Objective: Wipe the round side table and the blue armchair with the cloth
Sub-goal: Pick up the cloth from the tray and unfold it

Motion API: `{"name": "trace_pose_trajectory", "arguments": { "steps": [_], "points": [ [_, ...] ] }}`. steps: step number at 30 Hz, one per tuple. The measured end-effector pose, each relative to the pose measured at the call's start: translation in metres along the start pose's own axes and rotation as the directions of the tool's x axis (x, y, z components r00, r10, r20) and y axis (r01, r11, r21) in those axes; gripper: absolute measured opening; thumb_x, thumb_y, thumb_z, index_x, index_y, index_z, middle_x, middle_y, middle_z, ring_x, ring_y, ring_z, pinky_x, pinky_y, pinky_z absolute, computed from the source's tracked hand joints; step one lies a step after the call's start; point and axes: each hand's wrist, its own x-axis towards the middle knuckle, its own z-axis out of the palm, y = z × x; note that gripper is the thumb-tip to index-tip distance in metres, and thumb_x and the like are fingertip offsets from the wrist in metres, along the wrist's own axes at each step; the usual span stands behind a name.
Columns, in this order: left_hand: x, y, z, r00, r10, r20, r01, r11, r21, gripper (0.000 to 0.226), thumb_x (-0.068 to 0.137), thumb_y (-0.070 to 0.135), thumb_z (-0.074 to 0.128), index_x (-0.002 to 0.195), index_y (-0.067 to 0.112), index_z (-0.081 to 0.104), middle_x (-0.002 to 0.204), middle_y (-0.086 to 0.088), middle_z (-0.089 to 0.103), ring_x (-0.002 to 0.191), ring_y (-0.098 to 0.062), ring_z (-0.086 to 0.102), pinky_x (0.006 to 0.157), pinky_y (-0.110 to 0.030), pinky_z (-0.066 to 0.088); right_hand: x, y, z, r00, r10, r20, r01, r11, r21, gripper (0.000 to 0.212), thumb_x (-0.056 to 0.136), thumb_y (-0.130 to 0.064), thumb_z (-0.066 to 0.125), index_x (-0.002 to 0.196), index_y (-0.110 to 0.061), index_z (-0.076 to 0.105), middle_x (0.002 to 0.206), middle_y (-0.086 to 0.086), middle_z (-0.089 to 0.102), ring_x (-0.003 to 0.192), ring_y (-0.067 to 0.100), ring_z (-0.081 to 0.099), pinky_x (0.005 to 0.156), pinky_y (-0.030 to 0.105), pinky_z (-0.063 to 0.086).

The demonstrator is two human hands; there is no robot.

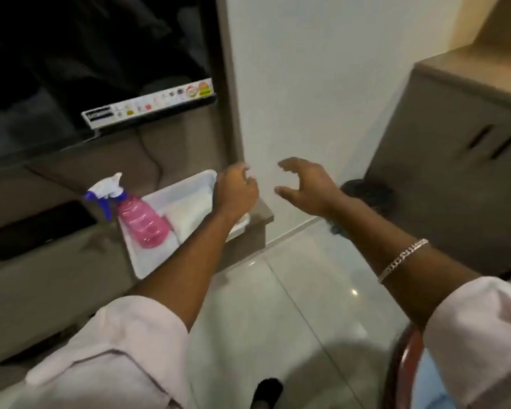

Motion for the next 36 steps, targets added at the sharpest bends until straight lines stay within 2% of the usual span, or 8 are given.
{"name": "trace_pose_trajectory", "arguments": {
  "steps": [6, 11, 15, 18, 25, 27, 30, 36],
  "points": [
    [0.018, -0.113, -0.037, 0.855, -0.506, -0.113, 0.518, 0.821, 0.242, 0.057, 0.085, 0.02, 0.064, 0.138, 0.006, 0.049, 0.141, -0.02, 0.055, 0.131, -0.041, 0.052, 0.102, -0.047, 0.053, 0.066, -0.053, 0.132, 0.95, 0.005, 0.311, -0.041, 0.993, 0.11, 0.057, 0.086, -0.03, 0.074, 0.136, -0.013, 0.051, 0.136, 0.01, 0.062, 0.119, 0.028, 0.059, 0.101, 0.038, 0.049],
    [0.033, -0.158, -0.035, 0.637, -0.758, -0.139, 0.743, 0.652, -0.15, 0.071, 0.084, 0.009, 0.068, 0.148, 0.007, 0.036, 0.146, -0.015, 0.054, 0.131, -0.036, 0.056, 0.106, -0.041, 0.053, 0.105, -0.067, 0.204, 0.859, 0.129, 0.495, -0.125, 0.991, -0.041, 0.053, 0.09, -0.031, 0.066, 0.132, -0.006, 0.048, 0.128, 0.018, 0.061, 0.116, 0.036, 0.06, 0.096, 0.043, 0.051],
    [0.047, -0.172, -0.032, 0.499, -0.863, -0.077, 0.77, 0.483, -0.418, 0.07, 0.078, 0.018, 0.08, 0.138, 0.008, 0.045, 0.132, -0.011, 0.061, 0.122, -0.034, 0.062, 0.102, -0.045, 0.055, 0.11, -0.063, 0.229, 0.894, 0.145, 0.425, -0.151, 0.988, -0.019, 0.064, 0.08, -0.03, 0.074, 0.134, -0.008, 0.047, 0.123, 0.014, 0.065, 0.115, 0.033, 0.061, 0.097, 0.038, 0.05],
    [0.043, -0.174, -0.036, 0.584, -0.806, 0.097, 0.645, 0.389, -0.658, 0.044, 0.072, 0.008, 0.079, 0.112, 0.008, 0.061, 0.118, -0.013, 0.071, 0.111, -0.035, 0.069, 0.096, -0.048, 0.058, 0.108, -0.058, 0.227, 0.903, 0.208, 0.376, -0.296, 0.935, 0.195, 0.061, 0.078, -0.012, 0.075, 0.134, -0.012, 0.051, 0.126, 0.013, 0.066, 0.119, 0.032, 0.059, 0.099, 0.029, 0.047],
    [0.036, -0.112, -0.053, 0.785, -0.53, 0.322, 0.551, 0.357, -0.755, 0.044, 0.073, 0.009, 0.077, 0.114, 0.021, 0.064, 0.119, -0.011, 0.074, 0.112, -0.035, 0.069, 0.095, -0.055, 0.058, 0.067, -0.037, 0.148, 0.956, 0.266, 0.122, -0.279, 0.7, 0.657, 0.052, 0.081, -0.013, 0.08, 0.129, -0.012, 0.059, 0.126, 0.004, 0.065, 0.106, 0.014, 0.058, 0.088, 0.024, 0.052],
    [0.022, -0.081, -0.039, 0.825, -0.418, 0.381, 0.535, 0.357, -0.766, 0.038, 0.077, 0.005, 0.07, 0.112, 0.019, 0.066, 0.108, -0.01, 0.08, 0.102, -0.033, 0.076, 0.083, -0.051, 0.063, 0.043, -0.02, 0.115, 0.951, 0.298, 0.08, -0.265, 0.657, 0.705, 0.047, 0.08, -0.016, 0.081, 0.124, -0.011, 0.064, 0.12, 0.005, 0.069, 0.103, 0.018, 0.064, 0.089, 0.027, 0.057],
    [-0.012, -0.03, -0.002, 0.84, -0.252, 0.48, 0.541, 0.351, -0.764, 0.033, 0.082, 0.003, 0.061, 0.113, 0.013, 0.065, 0.101, -0.012, 0.082, 0.092, -0.03, 0.079, 0.072, -0.047, 0.064, -0.012, 0.021, 0.061, 0.918, 0.393, 0.055, -0.294, 0.583, 0.758, 0.03, 0.076, -0.026, 0.084, 0.101, -0.016, 0.07, 0.101, 0.004, 0.072, 0.086, 0.019, 0.068, 0.068, 0.026, 0.058],
    [-0.13, 0.067, 0.103, 0.792, -0.089, 0.604, 0.548, 0.541, -0.638, 0.06, 0.079, 0.01, 0.066, 0.137, 0.001, 0.057, 0.131, -0.024, 0.068, 0.119, -0.041, 0.067, 0.093, -0.052, 0.059, -0.187, 0.104, -0.031, 0.831, 0.553, 0.062, -0.33, 0.4, 0.855, 0.033, 0.07, -0.019, 0.088, 0.073, -0.019, 0.055, 0.077, 0.009, 0.055, 0.069, 0.021, 0.053, 0.053, 0.025, 0.045]
  ]
}}
